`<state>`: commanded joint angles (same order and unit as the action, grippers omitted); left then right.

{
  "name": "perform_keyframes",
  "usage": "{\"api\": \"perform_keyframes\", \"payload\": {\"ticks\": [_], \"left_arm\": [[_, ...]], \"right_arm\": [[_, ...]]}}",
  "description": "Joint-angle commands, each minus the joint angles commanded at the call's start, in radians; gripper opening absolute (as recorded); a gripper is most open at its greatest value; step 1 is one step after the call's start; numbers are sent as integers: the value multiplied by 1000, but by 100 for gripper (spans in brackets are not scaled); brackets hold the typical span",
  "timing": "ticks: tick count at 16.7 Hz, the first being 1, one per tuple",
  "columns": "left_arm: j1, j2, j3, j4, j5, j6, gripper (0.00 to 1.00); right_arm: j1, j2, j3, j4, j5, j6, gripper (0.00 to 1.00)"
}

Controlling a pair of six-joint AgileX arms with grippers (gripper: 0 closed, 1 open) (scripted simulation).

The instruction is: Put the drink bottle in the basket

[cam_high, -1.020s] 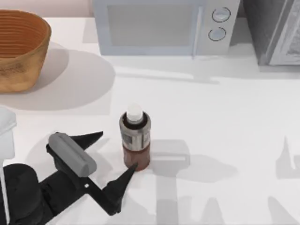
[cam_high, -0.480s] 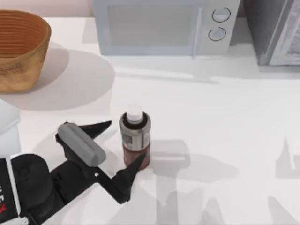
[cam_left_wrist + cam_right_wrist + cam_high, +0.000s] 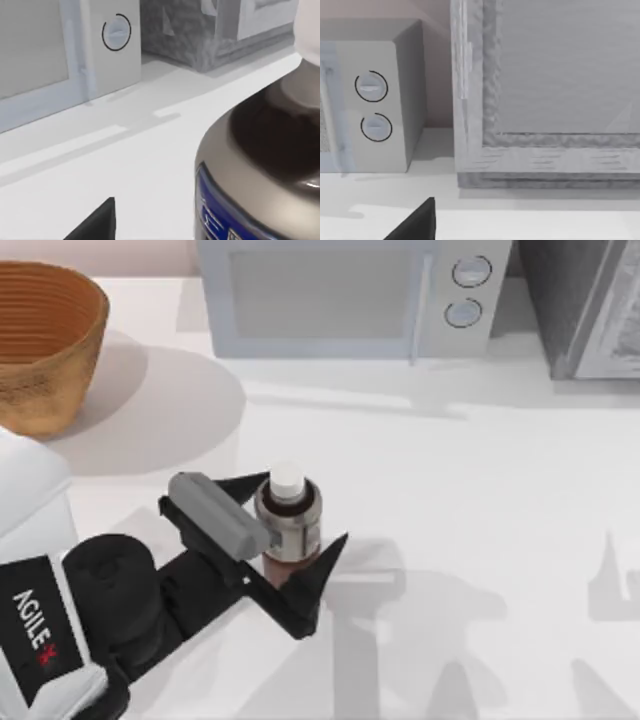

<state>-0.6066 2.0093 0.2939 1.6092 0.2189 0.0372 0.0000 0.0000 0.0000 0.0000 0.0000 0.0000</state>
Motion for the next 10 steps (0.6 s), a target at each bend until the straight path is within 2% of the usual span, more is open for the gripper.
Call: {"api": "perform_keyframes", "payload": {"ticks": [8,10], "left_arm": [[-12,9,37,-27,-12,-1,100],[-12,9,37,-27,-12,-1,85]], "right_arm": [[0,0,0,0,0,0,100],[0,0,0,0,0,0,100]]}}
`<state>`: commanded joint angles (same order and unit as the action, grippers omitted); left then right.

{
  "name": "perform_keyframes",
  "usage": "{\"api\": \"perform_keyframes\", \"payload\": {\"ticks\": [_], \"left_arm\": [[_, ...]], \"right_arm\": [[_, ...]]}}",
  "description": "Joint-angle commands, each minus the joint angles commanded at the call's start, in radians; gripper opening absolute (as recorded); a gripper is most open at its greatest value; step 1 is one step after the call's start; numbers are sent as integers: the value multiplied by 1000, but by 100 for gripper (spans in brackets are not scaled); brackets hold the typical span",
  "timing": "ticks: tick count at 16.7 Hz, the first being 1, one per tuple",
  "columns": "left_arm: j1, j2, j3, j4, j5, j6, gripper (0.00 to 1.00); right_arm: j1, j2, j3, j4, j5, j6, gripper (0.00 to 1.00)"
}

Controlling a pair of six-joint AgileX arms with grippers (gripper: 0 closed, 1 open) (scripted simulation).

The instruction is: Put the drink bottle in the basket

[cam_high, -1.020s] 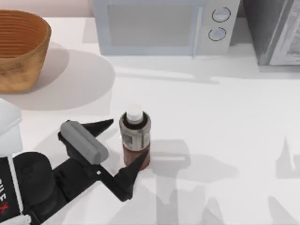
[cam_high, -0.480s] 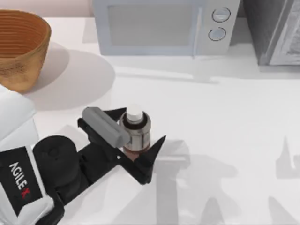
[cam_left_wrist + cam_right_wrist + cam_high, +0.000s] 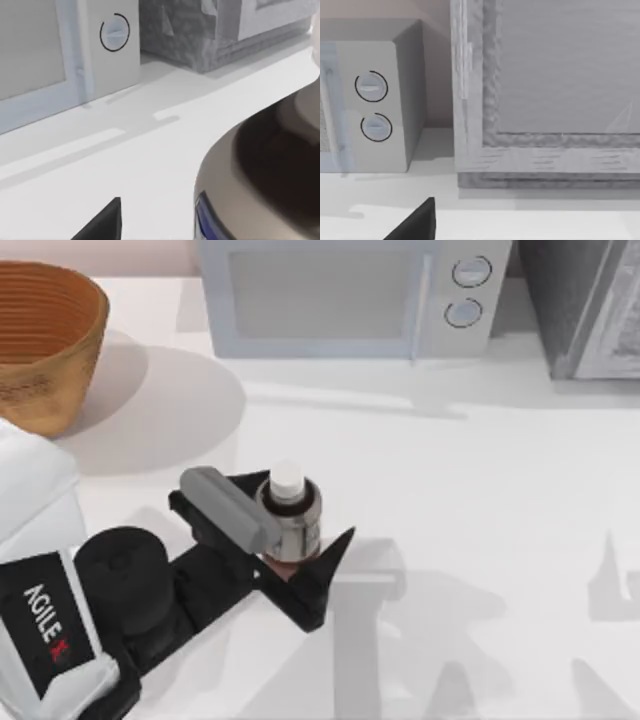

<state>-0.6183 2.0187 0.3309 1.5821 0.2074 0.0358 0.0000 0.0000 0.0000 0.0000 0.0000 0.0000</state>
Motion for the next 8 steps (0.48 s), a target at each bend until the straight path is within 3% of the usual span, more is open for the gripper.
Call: {"api": "perform_keyframes", "payload": {"ticks": [8], "left_arm": [[0,0,0,0,0,0,25]], "right_arm": [[0,0,0,0,0,0,100]]}}
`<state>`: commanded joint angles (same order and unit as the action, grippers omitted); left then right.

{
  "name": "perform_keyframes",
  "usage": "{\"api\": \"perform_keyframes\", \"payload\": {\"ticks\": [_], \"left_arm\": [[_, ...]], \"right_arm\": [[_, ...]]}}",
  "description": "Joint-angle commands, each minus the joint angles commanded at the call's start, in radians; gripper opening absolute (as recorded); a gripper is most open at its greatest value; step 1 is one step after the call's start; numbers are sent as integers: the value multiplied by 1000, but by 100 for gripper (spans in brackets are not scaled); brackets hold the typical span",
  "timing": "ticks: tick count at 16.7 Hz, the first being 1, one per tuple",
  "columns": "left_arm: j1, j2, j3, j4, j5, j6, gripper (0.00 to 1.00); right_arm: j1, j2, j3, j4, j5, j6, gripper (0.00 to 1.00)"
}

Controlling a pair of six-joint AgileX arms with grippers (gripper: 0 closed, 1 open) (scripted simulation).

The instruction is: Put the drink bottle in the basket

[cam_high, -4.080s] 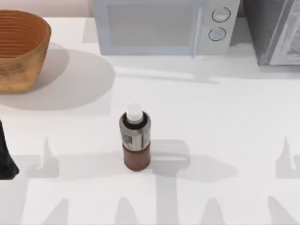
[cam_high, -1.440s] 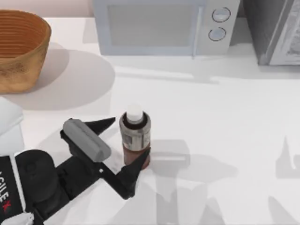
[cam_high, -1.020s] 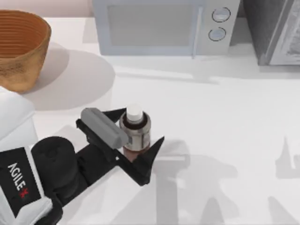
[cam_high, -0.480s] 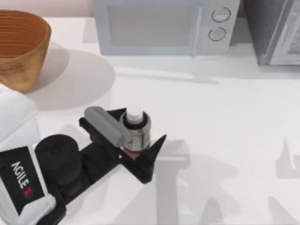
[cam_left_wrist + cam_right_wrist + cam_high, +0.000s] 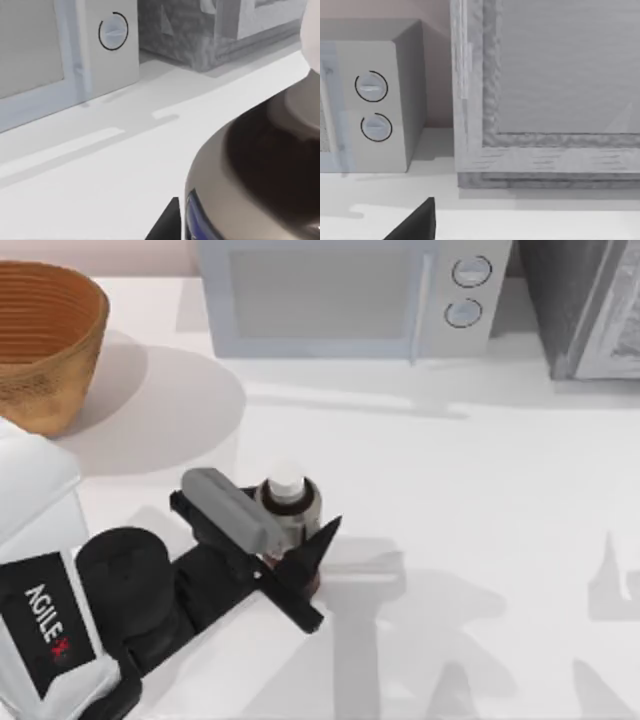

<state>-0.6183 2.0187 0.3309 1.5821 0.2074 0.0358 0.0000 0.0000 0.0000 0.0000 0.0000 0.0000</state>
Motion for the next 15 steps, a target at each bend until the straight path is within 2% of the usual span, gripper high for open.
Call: {"api": "perform_keyframes", "payload": {"ticks": [3,4,15], "left_arm": [[0,0,0,0,0,0,2],[0,0,0,0,0,0,0],[11,-27,28,-8,5,5,0]], "right_arm": [[0,0,0,0,0,0,100],[0,0,0,0,0,0,100],[0,0,0,0,0,0,100]]}}
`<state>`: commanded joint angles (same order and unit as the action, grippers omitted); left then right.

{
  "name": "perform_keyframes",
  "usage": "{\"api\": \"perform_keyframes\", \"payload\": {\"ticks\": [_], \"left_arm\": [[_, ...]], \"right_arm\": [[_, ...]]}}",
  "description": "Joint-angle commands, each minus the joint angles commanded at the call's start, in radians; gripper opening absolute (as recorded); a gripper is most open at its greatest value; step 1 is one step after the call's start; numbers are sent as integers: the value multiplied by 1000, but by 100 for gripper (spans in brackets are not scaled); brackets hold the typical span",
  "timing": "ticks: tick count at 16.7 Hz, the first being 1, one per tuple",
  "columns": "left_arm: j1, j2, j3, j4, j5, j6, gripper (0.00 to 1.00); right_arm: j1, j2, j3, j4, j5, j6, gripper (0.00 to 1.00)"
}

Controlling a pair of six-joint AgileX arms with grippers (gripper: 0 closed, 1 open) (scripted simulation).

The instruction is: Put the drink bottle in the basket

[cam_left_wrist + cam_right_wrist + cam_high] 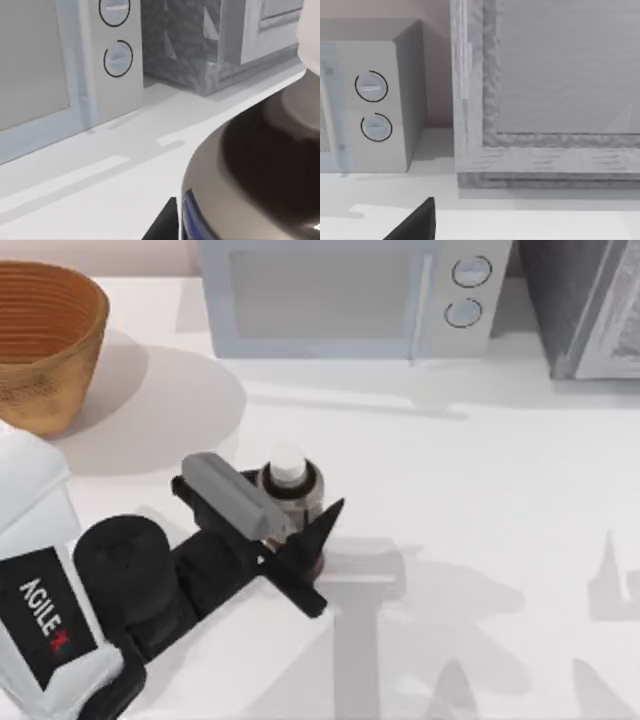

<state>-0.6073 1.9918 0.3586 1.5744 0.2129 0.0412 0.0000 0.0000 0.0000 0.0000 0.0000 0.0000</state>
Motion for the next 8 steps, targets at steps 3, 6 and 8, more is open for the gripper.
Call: {"api": "perform_keyframes", "payload": {"ticks": [3,6,8], "left_arm": [[50,-71,84,-68,13,11,0],[139,-150,196,-213,23,20,0],[216,-201,282,-342,27,22,0]], "right_arm": [[0,0,0,0,0,0,100],[0,0,0,0,0,0,100],[0,0,0,0,0,0,100]]}}
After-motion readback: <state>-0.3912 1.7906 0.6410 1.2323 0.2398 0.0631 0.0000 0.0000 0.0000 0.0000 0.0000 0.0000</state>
